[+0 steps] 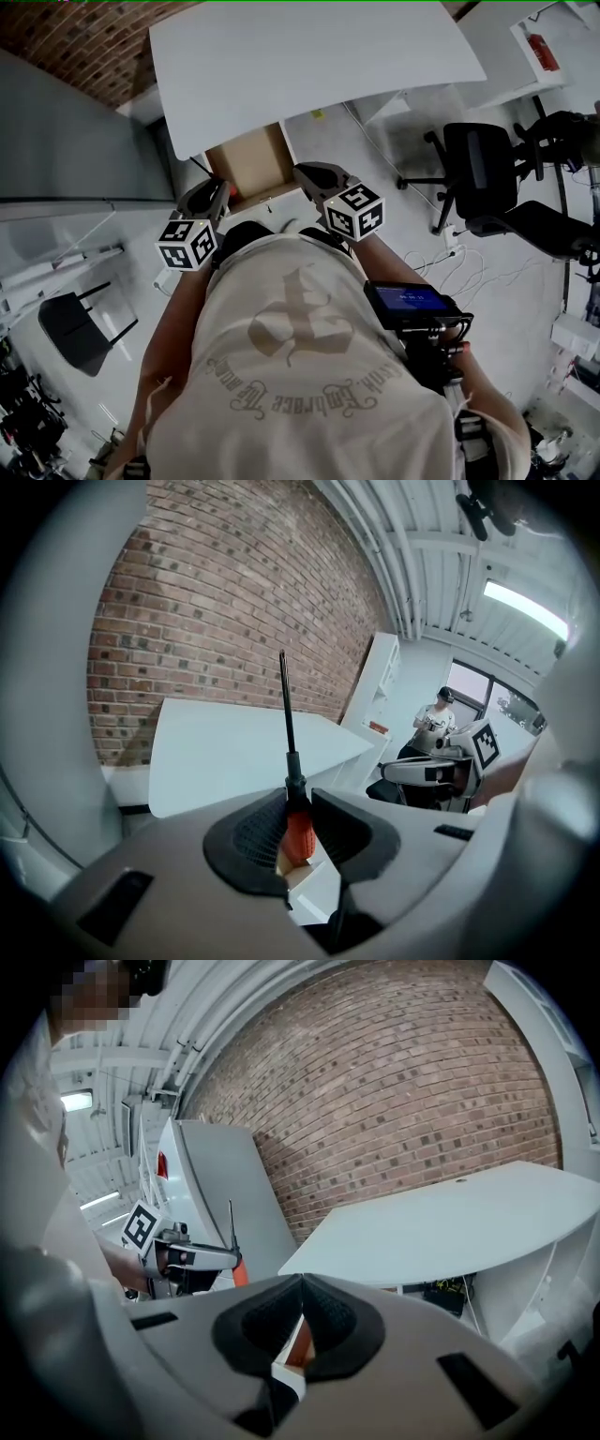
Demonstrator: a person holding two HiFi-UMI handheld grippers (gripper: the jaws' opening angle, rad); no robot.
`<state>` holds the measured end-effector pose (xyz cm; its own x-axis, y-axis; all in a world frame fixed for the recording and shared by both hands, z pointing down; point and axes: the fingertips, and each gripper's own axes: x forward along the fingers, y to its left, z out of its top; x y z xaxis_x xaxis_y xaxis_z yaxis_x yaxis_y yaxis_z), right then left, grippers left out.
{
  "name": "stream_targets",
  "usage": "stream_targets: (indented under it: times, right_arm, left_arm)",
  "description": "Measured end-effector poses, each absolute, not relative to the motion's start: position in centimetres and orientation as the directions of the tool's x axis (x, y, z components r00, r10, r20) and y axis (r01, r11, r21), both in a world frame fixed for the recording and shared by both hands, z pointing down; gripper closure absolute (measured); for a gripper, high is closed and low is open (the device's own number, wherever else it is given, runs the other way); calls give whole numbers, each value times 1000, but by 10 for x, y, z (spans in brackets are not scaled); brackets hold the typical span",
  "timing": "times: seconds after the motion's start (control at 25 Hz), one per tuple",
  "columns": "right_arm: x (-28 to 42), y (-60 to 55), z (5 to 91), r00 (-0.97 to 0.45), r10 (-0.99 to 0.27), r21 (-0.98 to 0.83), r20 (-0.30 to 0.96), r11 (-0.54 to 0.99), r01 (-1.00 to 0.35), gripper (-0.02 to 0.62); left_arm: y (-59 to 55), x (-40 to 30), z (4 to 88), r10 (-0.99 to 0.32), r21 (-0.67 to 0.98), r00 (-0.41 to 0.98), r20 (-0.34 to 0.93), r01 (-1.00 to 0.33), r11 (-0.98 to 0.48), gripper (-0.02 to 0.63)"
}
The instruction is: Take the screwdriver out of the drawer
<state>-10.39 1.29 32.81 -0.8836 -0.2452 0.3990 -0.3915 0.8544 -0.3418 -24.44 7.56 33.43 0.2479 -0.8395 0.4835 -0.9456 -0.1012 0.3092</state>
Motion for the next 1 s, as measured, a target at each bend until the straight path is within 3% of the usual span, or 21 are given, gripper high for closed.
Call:
stream_targets:
  times: [1.0]
  right_arm:
    - [-96, 0, 339, -875, -268, -348, 404, 839, -418, 572]
  left_arm:
    - [72, -231, 346, -801, 277, 259, 539, -953, -121, 511]
